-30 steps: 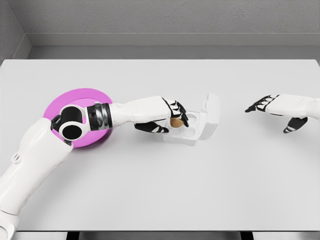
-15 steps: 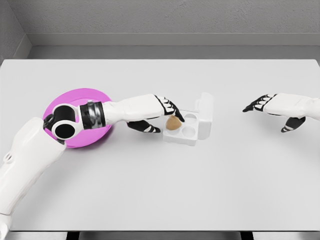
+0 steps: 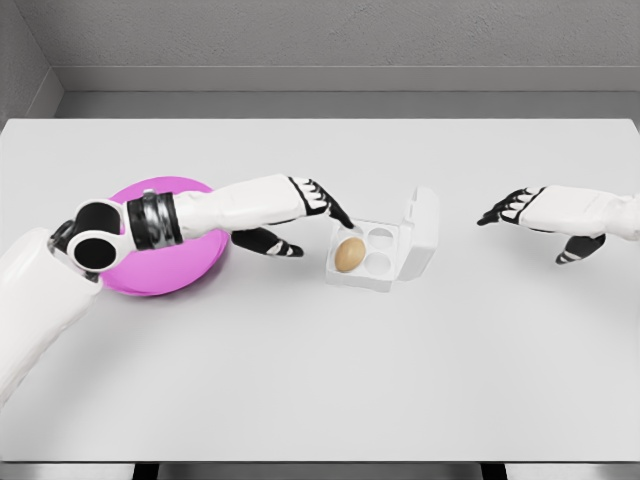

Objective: Pack egg into the box and close the box lid

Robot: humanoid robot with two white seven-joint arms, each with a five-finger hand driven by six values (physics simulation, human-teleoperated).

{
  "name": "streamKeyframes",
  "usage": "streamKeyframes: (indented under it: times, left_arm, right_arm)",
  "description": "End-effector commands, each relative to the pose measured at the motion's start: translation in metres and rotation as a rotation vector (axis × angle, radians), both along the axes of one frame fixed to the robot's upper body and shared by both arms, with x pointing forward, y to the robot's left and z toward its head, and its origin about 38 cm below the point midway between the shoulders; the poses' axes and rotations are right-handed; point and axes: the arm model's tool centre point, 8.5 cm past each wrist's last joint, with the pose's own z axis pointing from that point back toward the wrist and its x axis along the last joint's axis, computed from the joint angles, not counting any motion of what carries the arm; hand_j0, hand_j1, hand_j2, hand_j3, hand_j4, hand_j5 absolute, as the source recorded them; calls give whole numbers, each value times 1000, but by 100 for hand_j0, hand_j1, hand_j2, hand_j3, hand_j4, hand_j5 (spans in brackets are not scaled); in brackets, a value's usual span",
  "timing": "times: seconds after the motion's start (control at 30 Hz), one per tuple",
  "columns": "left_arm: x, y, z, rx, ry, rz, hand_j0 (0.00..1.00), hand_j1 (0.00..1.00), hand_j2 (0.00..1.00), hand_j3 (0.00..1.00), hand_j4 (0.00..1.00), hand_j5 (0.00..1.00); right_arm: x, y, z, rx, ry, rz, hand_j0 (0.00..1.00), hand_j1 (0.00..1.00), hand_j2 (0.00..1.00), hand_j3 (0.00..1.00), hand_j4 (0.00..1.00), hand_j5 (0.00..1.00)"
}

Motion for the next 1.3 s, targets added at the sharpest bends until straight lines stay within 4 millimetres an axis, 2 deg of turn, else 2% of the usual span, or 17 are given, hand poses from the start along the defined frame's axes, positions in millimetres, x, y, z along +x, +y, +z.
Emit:
streamKeyframes:
  times: [0.0, 0.13, 0.23, 0.4, 0.53, 0.6, 0.87, 1.07, 1.17, 1.27]
  left_arm:
    - [-5, 13, 12, -14, -2, -5, 79, 79, 79, 79, 79, 79]
    - [-11, 41, 36, -23, -12, -4, 79, 79, 79, 79, 79, 79]
    - [-12, 54, 38, -21, 4, 13, 79, 79, 79, 79, 79, 79]
    - [-15, 60, 40, -17, 12, 11, 79, 79, 79, 79, 79, 79]
    - [-15, 63, 40, -7, 11, 15, 79, 79, 79, 79, 79, 79]
    - [-15, 64, 39, -6, 13, 16, 79, 79, 79, 79, 79, 79]
    - [-15, 64, 40, -6, 14, 17, 82, 82, 82, 82, 82, 82]
    - [-15, 71, 35, 14, 23, 32, 84, 84, 84, 84, 84, 84]
    - [-15, 72, 35, 18, 23, 35, 84, 84, 84, 84, 84, 84]
    - [-15, 72, 33, 26, 23, 35, 86, 86, 86, 86, 86, 86]
  right_arm:
    - [-1, 7, 3, 6, -7, 20, 100, 100, 100, 100, 100, 100]
    - [-5, 13, 2, 7, -4, 39, 100, 100, 100, 100, 100, 100]
    - [-7, 11, -1, 9, 3, 33, 100, 100, 100, 100, 100, 100]
    - [-8, 18, -6, 15, 14, 50, 100, 100, 100, 100, 100, 100]
    - [-16, 36, -3, 24, 0, 111, 100, 100, 100, 100, 100, 100]
    - [-24, 54, 4, 32, -22, 169, 100, 100, 100, 100, 100, 100]
    - [-25, 69, 10, 54, -46, 207, 100, 100, 100, 100, 100, 100]
    - [-24, 77, 23, 80, -74, 231, 100, 100, 100, 100, 100, 100]
    - [-21, 103, 21, 133, -81, 270, 100, 100, 100, 100, 100, 100]
    - [-25, 135, 3, 179, -41, 329, 100, 100, 100, 100, 100, 100]
